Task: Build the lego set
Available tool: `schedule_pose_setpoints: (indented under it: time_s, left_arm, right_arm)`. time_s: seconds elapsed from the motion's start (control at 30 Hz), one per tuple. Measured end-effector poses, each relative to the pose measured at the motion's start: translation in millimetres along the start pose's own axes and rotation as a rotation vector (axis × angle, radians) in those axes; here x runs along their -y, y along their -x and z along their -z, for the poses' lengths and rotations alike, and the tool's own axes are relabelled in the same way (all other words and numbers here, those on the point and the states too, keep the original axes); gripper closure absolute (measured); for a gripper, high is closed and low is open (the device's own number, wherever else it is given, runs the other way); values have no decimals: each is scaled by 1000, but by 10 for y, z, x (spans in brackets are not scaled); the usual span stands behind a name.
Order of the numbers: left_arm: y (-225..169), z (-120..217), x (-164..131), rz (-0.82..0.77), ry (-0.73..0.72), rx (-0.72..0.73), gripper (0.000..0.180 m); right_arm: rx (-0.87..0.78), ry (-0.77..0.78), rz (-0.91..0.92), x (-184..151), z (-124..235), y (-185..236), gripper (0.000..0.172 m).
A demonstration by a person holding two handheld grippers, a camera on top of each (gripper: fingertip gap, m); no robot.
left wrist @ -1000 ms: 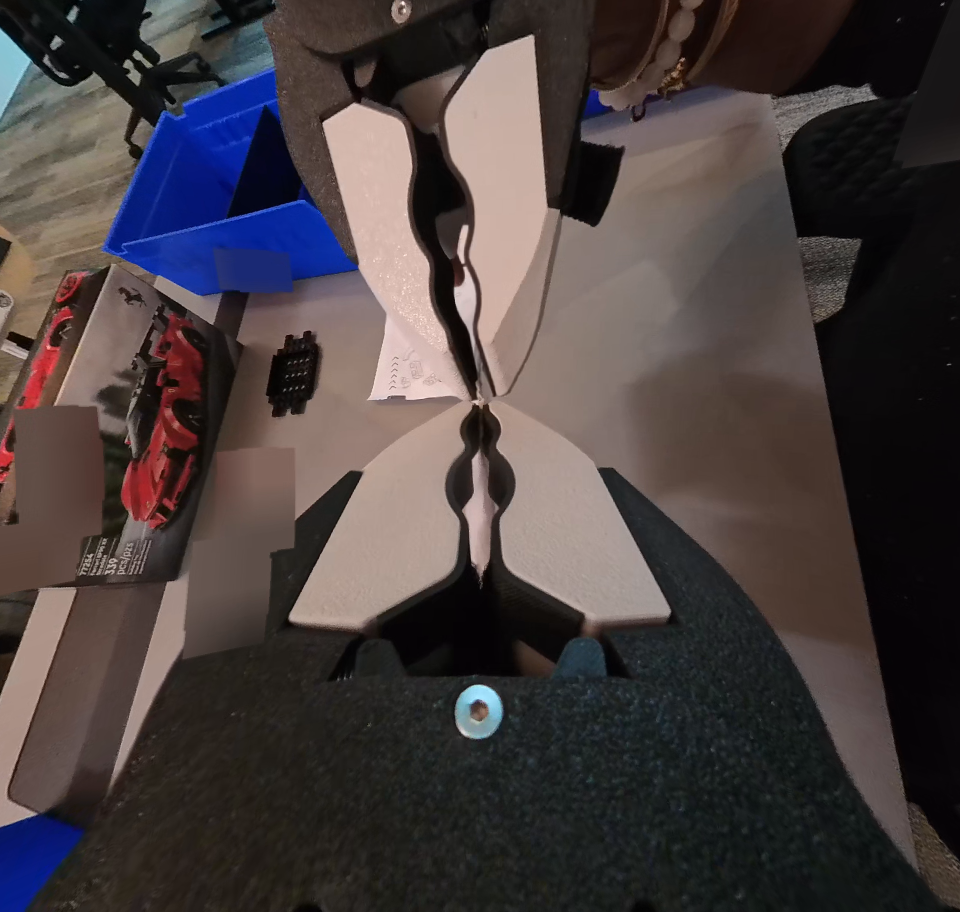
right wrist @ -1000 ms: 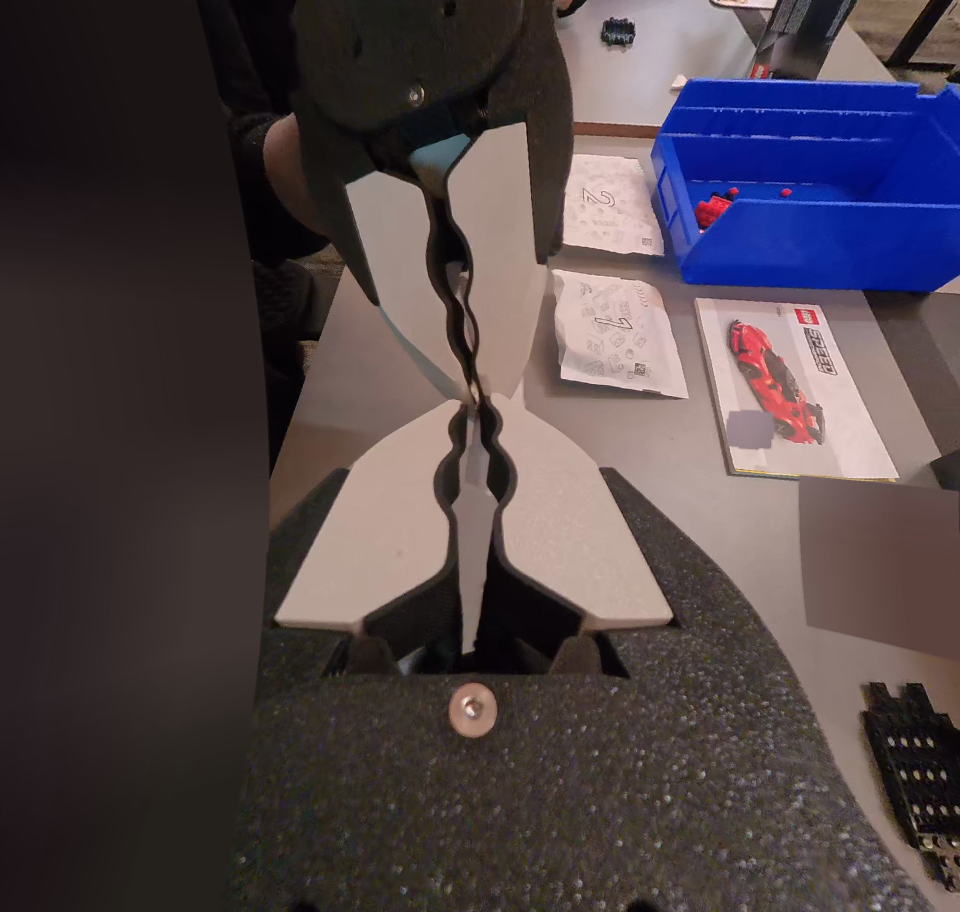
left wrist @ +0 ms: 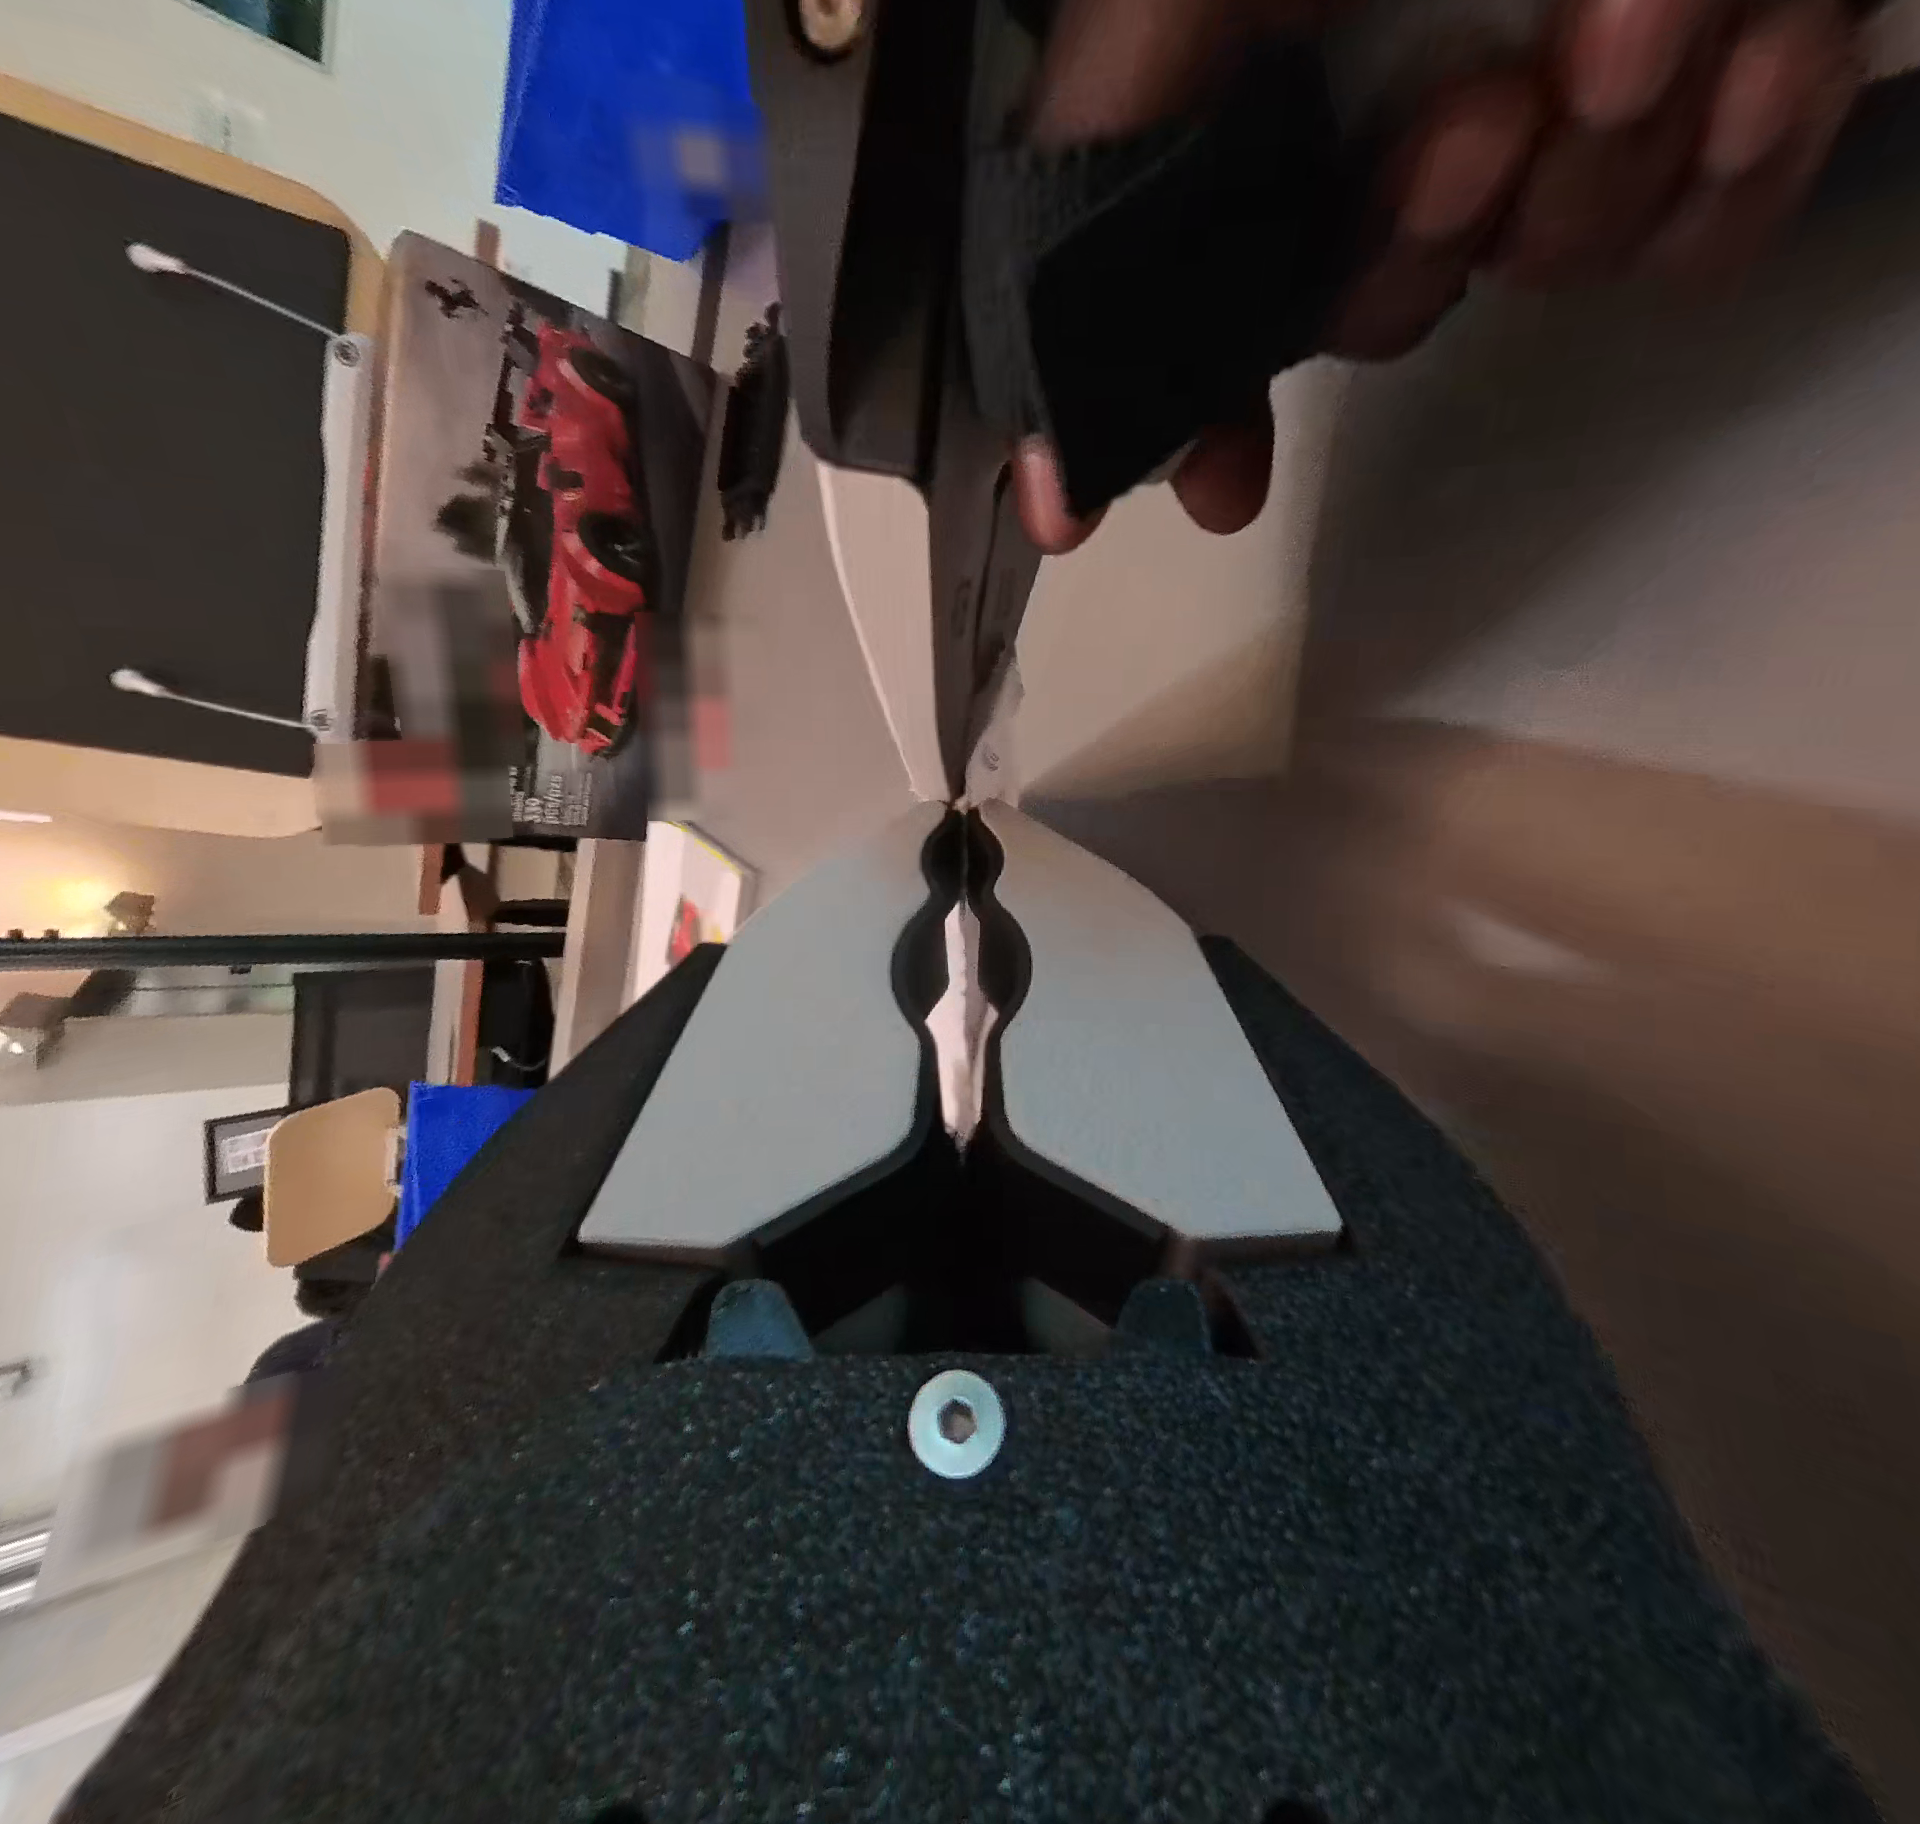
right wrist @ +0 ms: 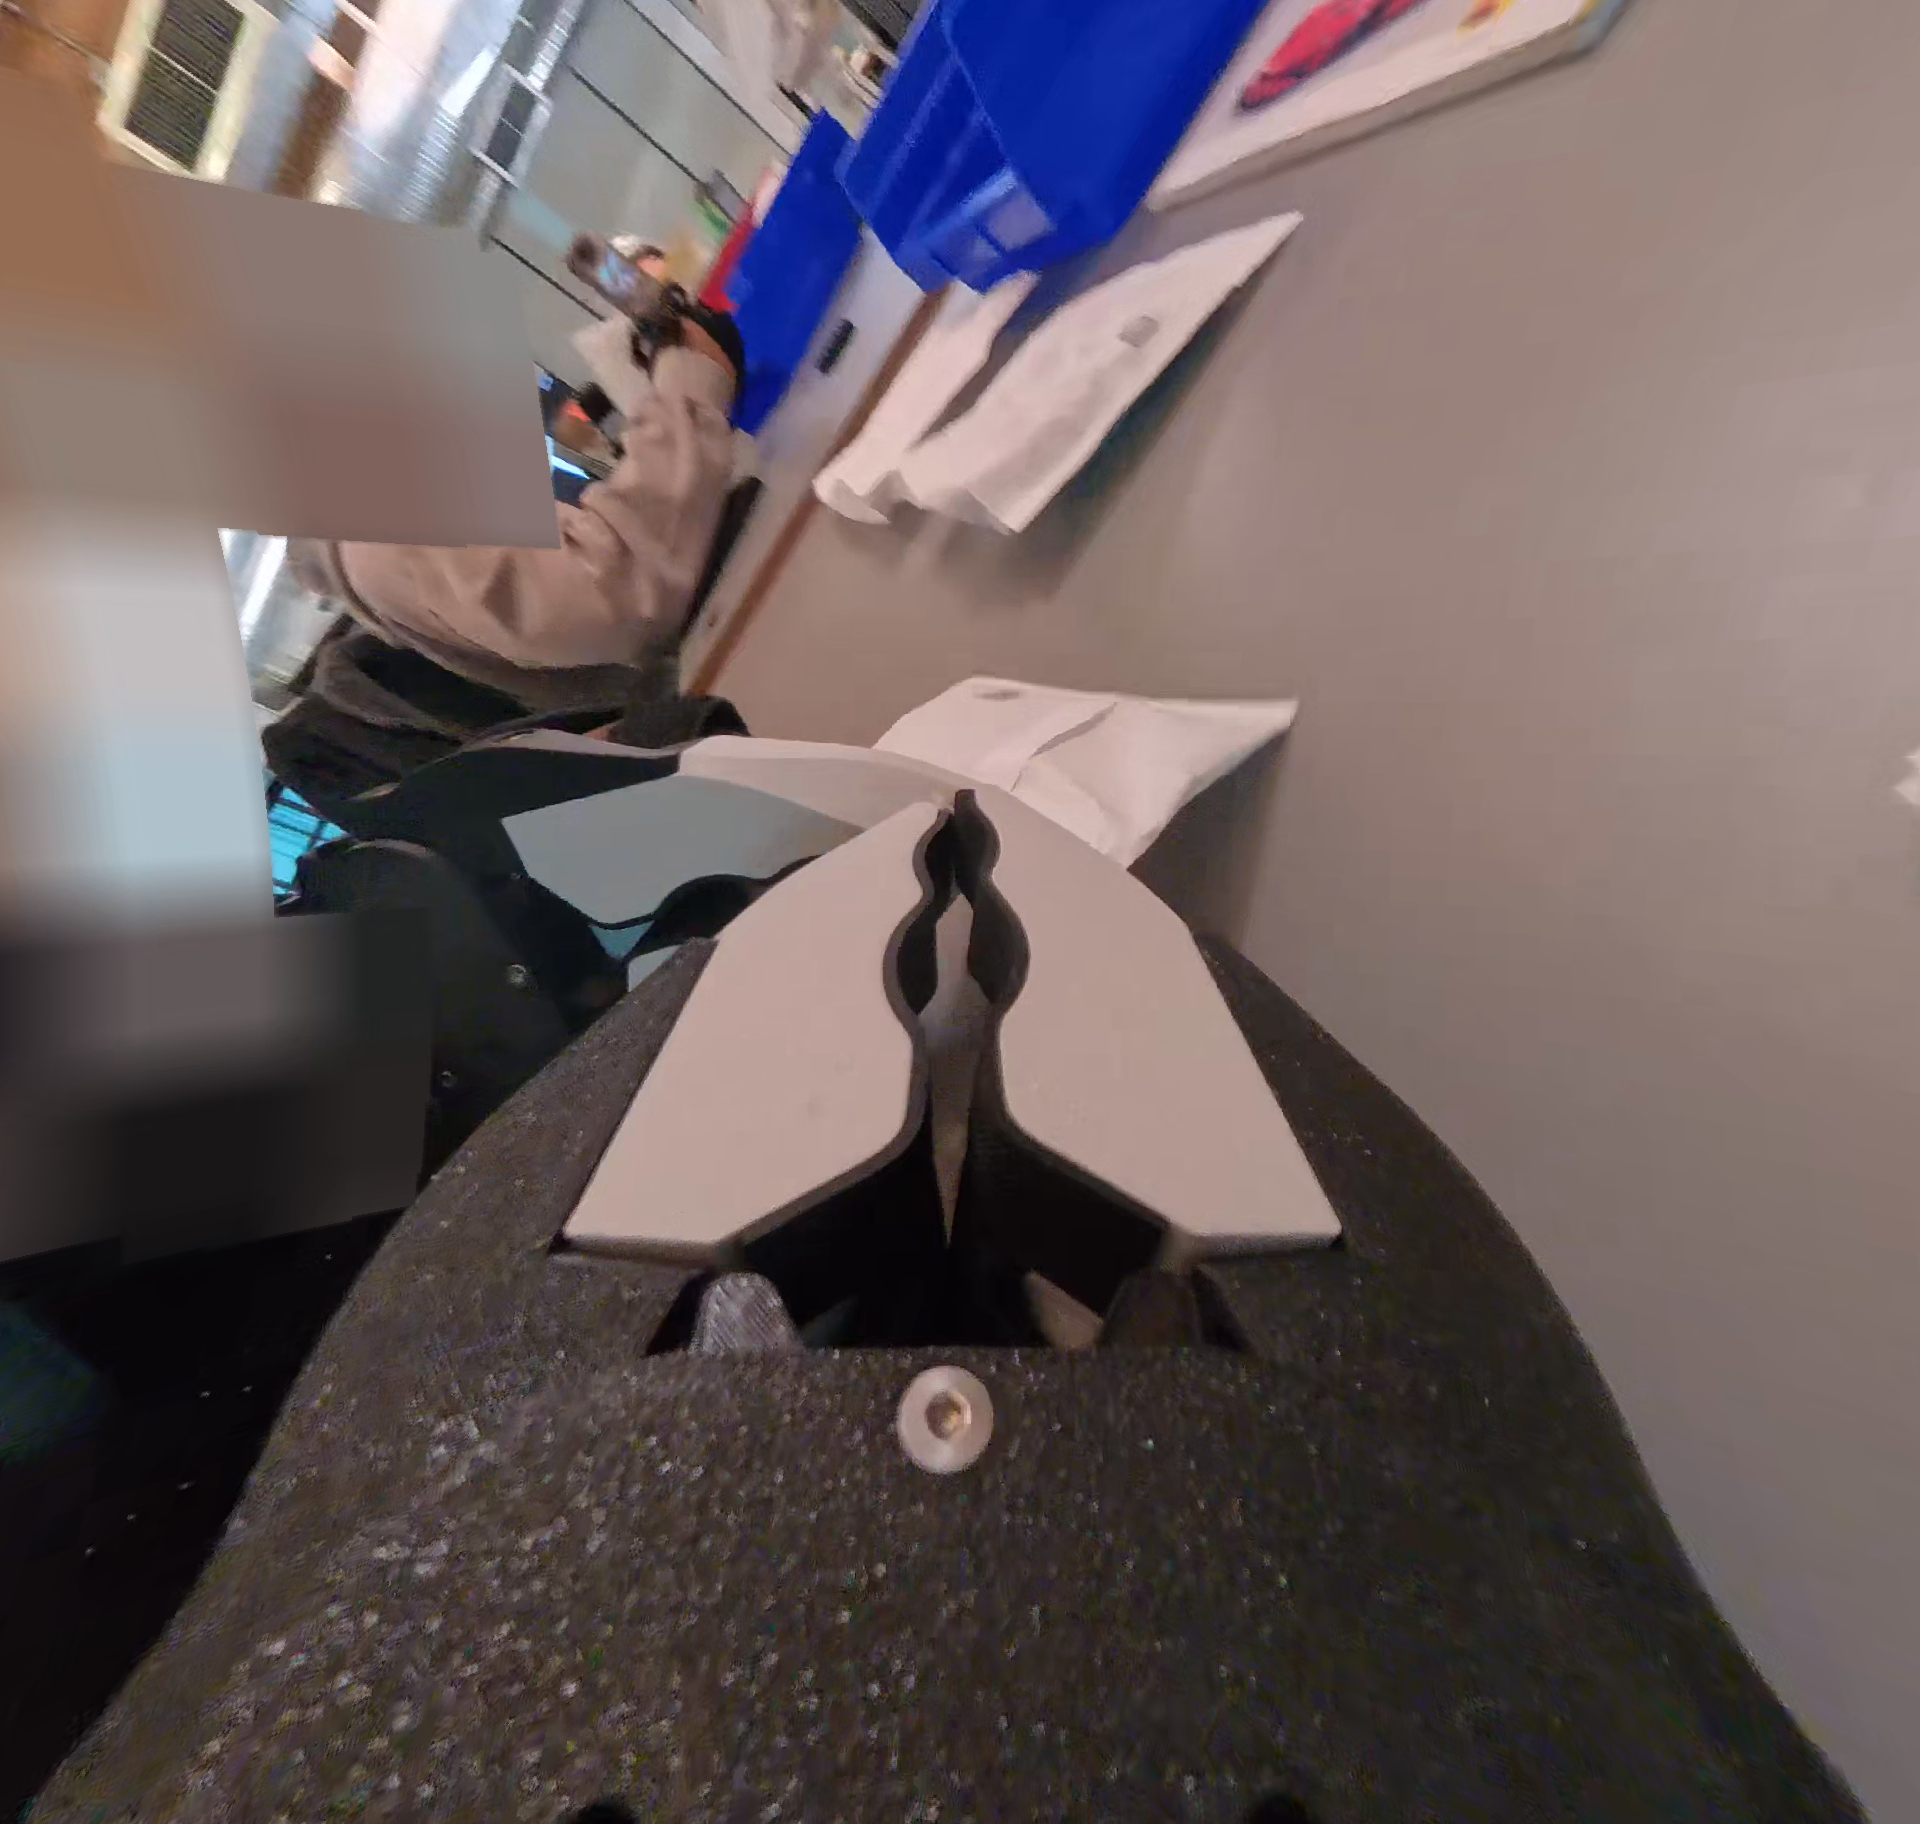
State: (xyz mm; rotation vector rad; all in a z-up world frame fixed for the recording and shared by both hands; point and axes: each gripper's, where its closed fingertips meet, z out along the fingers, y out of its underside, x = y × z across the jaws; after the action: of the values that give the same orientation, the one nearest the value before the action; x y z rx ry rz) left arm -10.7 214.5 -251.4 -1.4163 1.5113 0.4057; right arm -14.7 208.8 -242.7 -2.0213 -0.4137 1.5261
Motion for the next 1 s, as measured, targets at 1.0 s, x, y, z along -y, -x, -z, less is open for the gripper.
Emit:
schedule_pose_setpoints:
  time_s: [1.0]
  left_arm:
    - [-465,-75,-3,162,177,-182,180]
  right_arm:
    - [-464,137,273,-308,92,-343,172]
